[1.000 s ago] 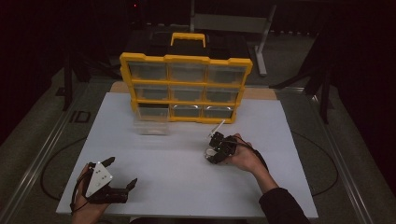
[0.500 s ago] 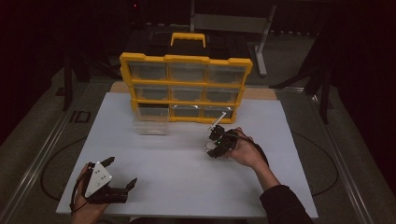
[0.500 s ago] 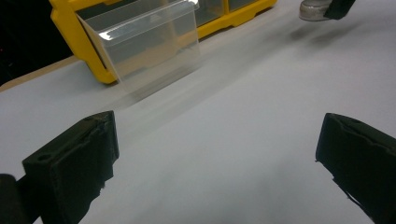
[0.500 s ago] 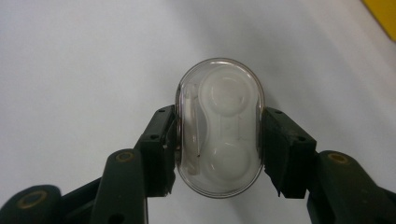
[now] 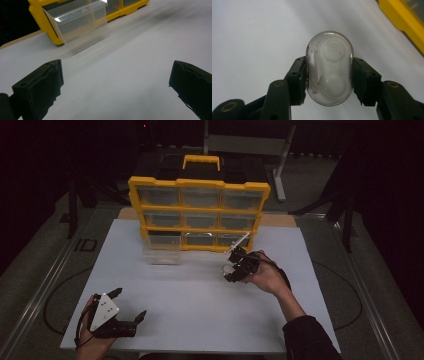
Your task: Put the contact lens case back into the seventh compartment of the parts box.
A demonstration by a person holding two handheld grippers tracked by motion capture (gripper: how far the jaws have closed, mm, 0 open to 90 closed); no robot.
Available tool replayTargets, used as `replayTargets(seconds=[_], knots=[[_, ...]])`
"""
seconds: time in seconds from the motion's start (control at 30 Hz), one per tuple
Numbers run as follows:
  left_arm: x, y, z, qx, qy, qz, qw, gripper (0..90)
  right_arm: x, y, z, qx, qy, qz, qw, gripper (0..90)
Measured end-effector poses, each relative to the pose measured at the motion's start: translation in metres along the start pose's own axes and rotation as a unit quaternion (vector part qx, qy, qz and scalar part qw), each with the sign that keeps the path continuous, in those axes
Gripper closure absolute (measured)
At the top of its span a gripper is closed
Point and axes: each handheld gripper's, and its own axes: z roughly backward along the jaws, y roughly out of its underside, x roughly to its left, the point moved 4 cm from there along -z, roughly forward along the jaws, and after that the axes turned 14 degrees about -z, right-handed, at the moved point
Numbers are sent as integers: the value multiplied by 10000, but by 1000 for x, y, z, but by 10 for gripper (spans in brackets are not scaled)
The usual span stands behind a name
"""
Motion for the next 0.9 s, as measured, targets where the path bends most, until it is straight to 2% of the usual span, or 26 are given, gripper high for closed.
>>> replayTargets(seconds=[0.17, 0.43, 0.63, 0.9], knots=[[0, 0, 0, -1, -8, 0, 10000, 3, -4, -4, 11, -14, 71, -74, 9999, 488], [0, 0, 0, -14, -20, 17, 10000, 3, -6, -10, 20, -57, 113, -51, 9999, 488], [0, 0, 0, -18, -26, 21, 10000, 3, -9, -21, 33, -123, 164, -60, 9998, 488], [0, 0, 0, -24, -25, 26, 10000, 3, -10, -31, 41, -179, 181, -64, 9997, 488]])
